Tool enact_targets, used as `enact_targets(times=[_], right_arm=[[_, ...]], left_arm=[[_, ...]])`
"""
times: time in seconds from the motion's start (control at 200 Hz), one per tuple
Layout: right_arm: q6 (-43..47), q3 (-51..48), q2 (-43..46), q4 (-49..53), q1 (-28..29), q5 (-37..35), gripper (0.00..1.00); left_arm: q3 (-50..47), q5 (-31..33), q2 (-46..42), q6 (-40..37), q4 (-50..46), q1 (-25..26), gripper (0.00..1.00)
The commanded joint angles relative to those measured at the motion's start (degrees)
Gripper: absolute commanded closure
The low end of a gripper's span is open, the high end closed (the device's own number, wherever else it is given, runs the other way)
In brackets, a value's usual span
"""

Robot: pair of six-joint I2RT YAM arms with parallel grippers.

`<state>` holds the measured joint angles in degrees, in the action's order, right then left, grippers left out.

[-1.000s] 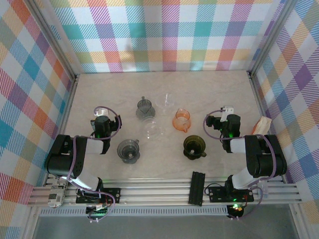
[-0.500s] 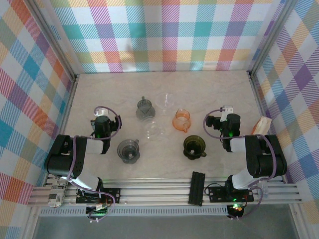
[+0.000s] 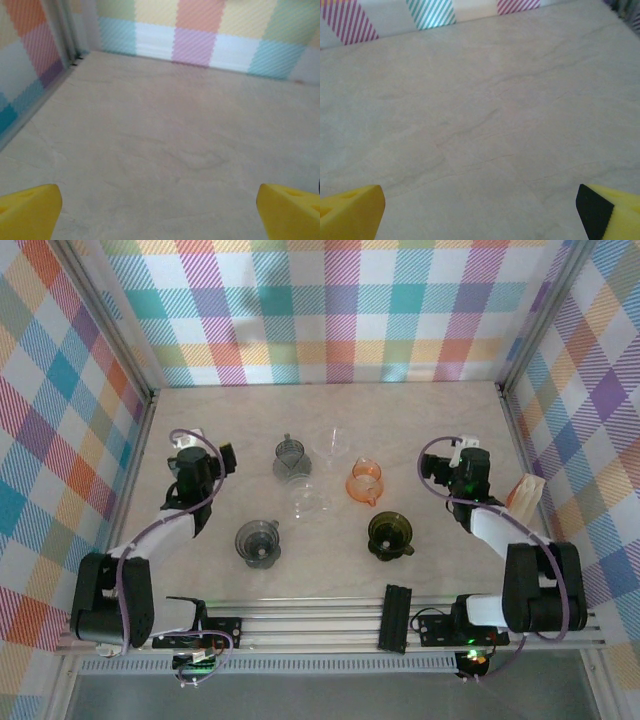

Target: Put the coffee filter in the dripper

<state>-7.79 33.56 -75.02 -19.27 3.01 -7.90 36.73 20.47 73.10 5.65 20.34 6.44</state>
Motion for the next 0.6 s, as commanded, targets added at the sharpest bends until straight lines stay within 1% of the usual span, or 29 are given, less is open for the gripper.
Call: enact_targets(times=[0.0,0.04,0.1,0.155,0.225,0.255,0.32,0.385,0.41,0.46,0.485,0.545,0.595], right_arm=[[-3.9,3.1,2.4,6.1,2.1,-7.0,0.01],[-6.4,5.0,2.3,9.5,2.3,-9.2,0.01],[-12.1,7.7,2.1,14.3,2.4,-11.2,0.01],[-18.0,9.2,2.5,17.5,2.4,-11.0,0.01],[-29.4,11.0,3.9,25.6,2.3,-12.2,0.01],[-32.9,10.9,4.5,26.4,1.9,-11.3,0.01],[-30.5,8.5,5.6,21.1,1.3,-5.0,0.01],[-29.7,6.6,6.4,17.7,1.3,-2.0,0.01],[-29.5,6.2,6.7,17.2,1.4,-1.2,0.01],[-28.3,6.4,7.0,18.0,1.5,0.6,0.01],[-27.6,6.8,7.1,18.9,1.5,1.2,0.01],[-25.8,8.0,7.5,21.8,1.7,3.0,0.01],[-24.8,8.8,7.8,24.0,2.0,5.0,0.01]], left_arm=[[5.7,11.4,-1.0,13.7,-10.1,-1.1,0.00],[7.2,10.2,-0.9,17.2,-12.4,-1.5,0.00],[8.0,4.1,-1.2,19.1,-12.2,-2.0,0.00],[8.0,-1.0,-1.8,19.7,-10.3,-2.0,0.00],[7.2,-3.5,-2.6,21.9,-8.4,-2.0,0.00],[6.5,-4.2,-2.9,22.7,-7.3,-2.0,0.00],[4.9,-5.0,-4.0,23.9,-5.5,-2.0,0.00],[3.3,-4.8,-5.5,26.4,-5.2,-2.0,0.00],[3.4,-2.5,-6.3,29.4,-8.5,-2.0,0.00],[5.4,4.1,-7.2,41.2,-19.7,-2.3,0.00],[6.2,5.7,-7.5,44.5,-23.0,-2.6,0.00],[6.0,2.5,-8.1,42.3,-21.3,-2.9,0.00],[6.1,-0.2,-8.5,42.3,-21.1,-3.0,0.00]])
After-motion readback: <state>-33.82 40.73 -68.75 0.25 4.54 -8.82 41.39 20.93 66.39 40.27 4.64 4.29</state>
